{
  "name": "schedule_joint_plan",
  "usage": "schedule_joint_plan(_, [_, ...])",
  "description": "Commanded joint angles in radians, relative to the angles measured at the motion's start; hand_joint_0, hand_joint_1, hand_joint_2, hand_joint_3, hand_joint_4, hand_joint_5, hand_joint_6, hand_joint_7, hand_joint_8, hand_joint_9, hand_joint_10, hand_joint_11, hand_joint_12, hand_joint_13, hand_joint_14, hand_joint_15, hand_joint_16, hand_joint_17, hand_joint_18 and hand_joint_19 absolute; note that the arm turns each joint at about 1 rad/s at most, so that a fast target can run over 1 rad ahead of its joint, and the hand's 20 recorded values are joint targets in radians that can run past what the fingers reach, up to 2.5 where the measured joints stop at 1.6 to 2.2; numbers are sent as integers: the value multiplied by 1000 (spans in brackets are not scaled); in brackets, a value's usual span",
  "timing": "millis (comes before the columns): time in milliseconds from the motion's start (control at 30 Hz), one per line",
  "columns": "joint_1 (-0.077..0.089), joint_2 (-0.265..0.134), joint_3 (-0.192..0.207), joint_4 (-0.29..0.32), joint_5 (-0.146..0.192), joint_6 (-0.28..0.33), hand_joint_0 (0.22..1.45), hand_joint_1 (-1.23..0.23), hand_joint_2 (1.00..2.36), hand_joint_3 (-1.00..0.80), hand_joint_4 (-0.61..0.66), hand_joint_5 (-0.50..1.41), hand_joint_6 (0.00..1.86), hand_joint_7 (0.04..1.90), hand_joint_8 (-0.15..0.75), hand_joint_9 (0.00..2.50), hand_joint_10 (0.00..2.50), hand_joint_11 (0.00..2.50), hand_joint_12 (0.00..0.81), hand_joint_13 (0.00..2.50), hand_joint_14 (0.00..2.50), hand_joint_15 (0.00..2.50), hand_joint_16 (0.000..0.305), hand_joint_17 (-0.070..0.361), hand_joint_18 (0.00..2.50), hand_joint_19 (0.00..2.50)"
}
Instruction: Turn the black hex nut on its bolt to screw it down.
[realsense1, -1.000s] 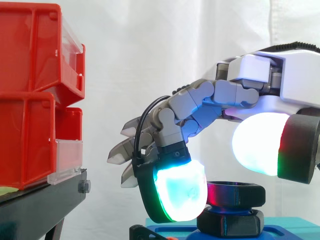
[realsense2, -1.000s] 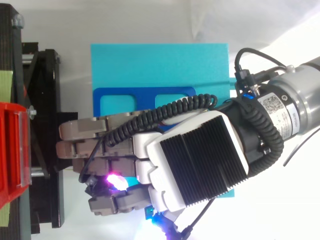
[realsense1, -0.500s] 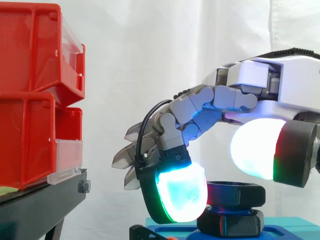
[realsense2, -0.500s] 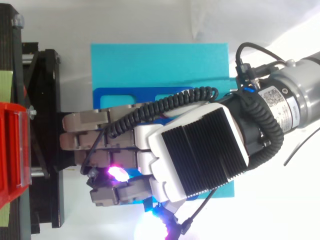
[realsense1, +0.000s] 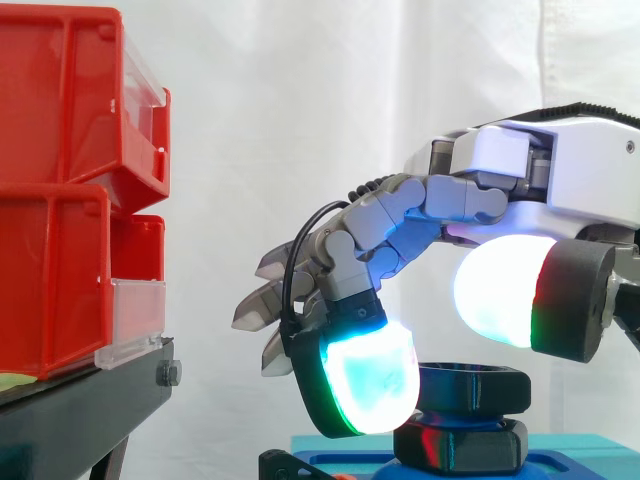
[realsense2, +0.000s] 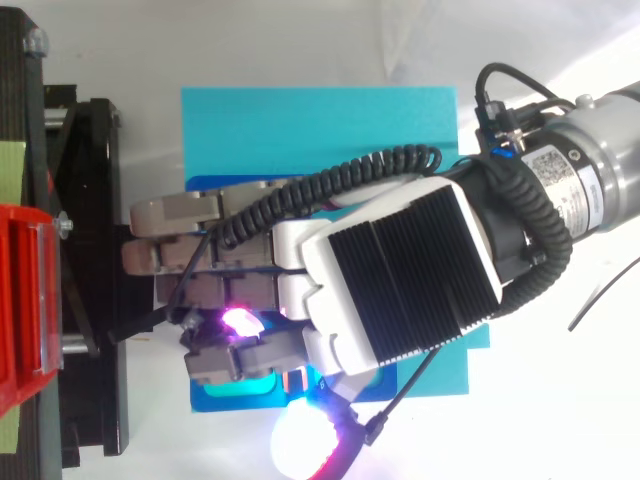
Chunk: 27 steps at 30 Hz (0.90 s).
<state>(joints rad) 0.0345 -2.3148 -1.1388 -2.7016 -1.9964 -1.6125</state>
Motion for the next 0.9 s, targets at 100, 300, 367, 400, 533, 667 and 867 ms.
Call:
schedule_joint_plan(100, [-16, 0, -1, 13, -18, -1, 540, -188, 1000, -500, 197, -49, 722, 1236, 299, 936, 6, 183, 337, 641, 1, 42, 51, 114, 483, 103])
schedule_joint_plan(300, [-27, 0, -1, 26, -33, -1, 541, -189, 1000, -500, 196, -48, 722, 1240, 301, 937, 8, 187, 336, 644, 0, 40, 50, 114, 486, 107])
schedule_joint_plan(367, [-31, 0, -1, 29, -38, -1, 541, -189, 1000, -500, 192, -48, 724, 1241, 302, 940, 6, 189, 335, 645, 0, 41, 50, 113, 488, 108])
schedule_joint_plan(400, [-35, 0, -1, 31, -41, -1, 540, -189, 1000, -500, 192, -48, 724, 1239, 303, 939, 6, 195, 334, 646, 0, 41, 50, 113, 488, 107])
schedule_joint_plan(533, [-41, 0, -1, 32, -50, -1, 540, -189, 1000, -500, 192, -48, 725, 1240, 304, 940, 8, 194, 335, 648, 0, 50, 50, 113, 488, 111])
schedule_joint_plan(667, [-48, 0, -9, 42, -58, -1, 541, -189, 1000, -500, 192, -48, 725, 1241, 302, 943, 6, 186, 336, 651, 2, 44, 50, 113, 491, 110])
schedule_joint_plan(867, [-65, 0, -73, 160, -70, 0, 541, -189, 1000, -500, 194, -48, 724, 1243, 304, 942, 6, 190, 335, 652, 0, 42, 50, 114, 495, 117])
